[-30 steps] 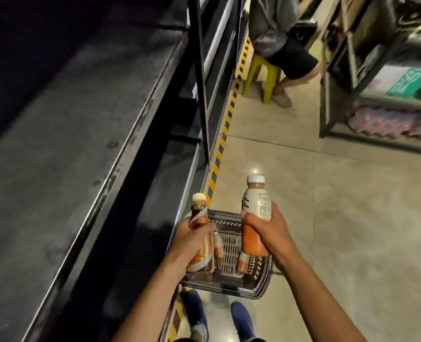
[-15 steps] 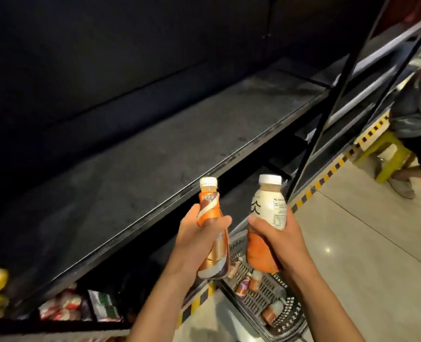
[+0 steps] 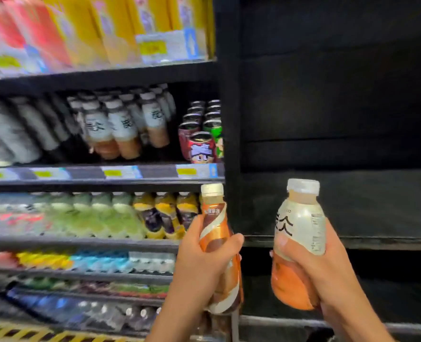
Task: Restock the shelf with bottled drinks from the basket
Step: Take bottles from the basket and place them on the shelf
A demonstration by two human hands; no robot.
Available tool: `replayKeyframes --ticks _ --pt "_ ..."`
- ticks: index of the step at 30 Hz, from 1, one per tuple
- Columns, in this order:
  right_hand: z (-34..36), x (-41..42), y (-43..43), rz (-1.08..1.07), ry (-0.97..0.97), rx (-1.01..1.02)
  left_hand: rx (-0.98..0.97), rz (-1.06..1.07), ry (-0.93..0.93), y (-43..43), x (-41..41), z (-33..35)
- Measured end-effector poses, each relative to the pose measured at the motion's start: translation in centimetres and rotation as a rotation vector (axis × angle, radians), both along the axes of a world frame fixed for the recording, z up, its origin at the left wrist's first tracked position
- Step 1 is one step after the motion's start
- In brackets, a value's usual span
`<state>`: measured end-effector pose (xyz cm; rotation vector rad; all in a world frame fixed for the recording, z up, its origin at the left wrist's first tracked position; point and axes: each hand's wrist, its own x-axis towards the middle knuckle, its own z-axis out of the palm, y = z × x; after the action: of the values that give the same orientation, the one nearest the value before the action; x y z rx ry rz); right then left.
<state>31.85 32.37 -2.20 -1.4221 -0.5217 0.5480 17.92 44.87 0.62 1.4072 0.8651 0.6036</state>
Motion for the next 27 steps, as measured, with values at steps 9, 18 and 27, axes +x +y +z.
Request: replayKeyframes --ticks 9,18,27 --pt "0.7 -15.7 12.5 0.176 -0.028 0.026 0.035 0.228 -0.038 10.8 -17.6 0.5" --pt "3.3 -19.6 22.1 0.198 -0.106 0.028 0.116 0.243 -0.080 21.1 -22.2 1.9" --pt "6.8 -16.9 32.5 0.159 -0.056 0.024 0.073 0.167 -0.223 33.3 -19.6 5.5"
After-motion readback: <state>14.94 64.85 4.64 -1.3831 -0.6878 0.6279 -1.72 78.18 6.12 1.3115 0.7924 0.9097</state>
